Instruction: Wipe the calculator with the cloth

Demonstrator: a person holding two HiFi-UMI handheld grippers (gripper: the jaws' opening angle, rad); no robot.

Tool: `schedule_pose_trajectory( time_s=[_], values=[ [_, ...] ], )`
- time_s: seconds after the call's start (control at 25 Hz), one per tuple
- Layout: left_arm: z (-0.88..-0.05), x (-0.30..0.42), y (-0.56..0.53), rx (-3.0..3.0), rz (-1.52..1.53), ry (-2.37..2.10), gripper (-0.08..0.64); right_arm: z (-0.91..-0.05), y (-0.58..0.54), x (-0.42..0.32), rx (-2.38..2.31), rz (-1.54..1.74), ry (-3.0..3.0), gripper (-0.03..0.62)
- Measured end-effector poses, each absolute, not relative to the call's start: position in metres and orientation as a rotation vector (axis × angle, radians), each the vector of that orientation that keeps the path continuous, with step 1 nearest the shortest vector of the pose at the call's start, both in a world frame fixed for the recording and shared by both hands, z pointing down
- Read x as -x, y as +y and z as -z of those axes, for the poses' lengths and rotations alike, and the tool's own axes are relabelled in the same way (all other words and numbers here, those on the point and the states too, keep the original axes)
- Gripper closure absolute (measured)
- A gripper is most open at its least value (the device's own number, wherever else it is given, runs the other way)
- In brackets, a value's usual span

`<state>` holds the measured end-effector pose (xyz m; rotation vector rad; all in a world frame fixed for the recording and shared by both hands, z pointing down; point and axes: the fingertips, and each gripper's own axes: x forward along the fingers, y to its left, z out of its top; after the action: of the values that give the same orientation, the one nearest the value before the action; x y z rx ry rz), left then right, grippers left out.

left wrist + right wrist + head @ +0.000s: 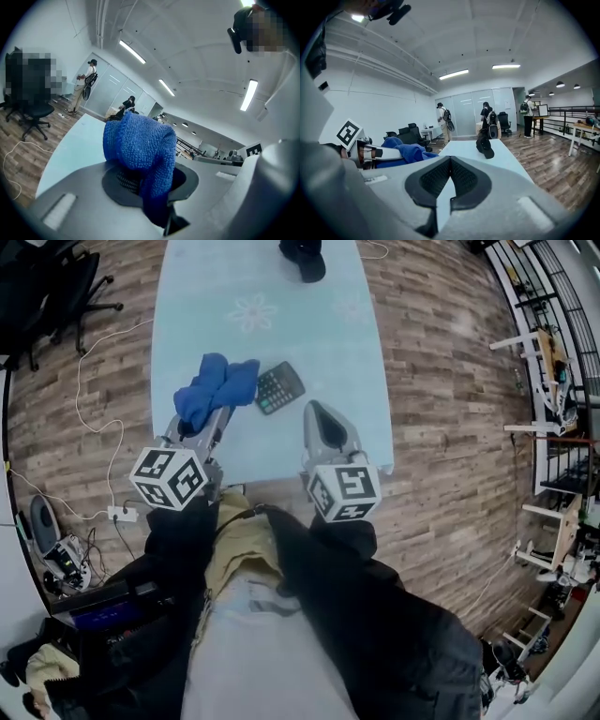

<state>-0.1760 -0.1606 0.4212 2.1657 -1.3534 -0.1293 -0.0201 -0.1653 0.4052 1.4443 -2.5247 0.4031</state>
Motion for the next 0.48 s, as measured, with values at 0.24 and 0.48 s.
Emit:
schedule_pose_trajectory(
  time_s=[0.24,0.48],
  values=[
    [-0.447,0.172,-0.176,-2.155,0.076,-1.307,0.482,-0.423,-0.177,0.022,-1.457,-0.442,-2.476,0.595],
    [-0.489,0.145,-0.197,-2.094,-0.05,-1.313,0.482,-0.467,-0.197,0.002,-1.381,-0.589,-2.427,0.595]
  ],
)
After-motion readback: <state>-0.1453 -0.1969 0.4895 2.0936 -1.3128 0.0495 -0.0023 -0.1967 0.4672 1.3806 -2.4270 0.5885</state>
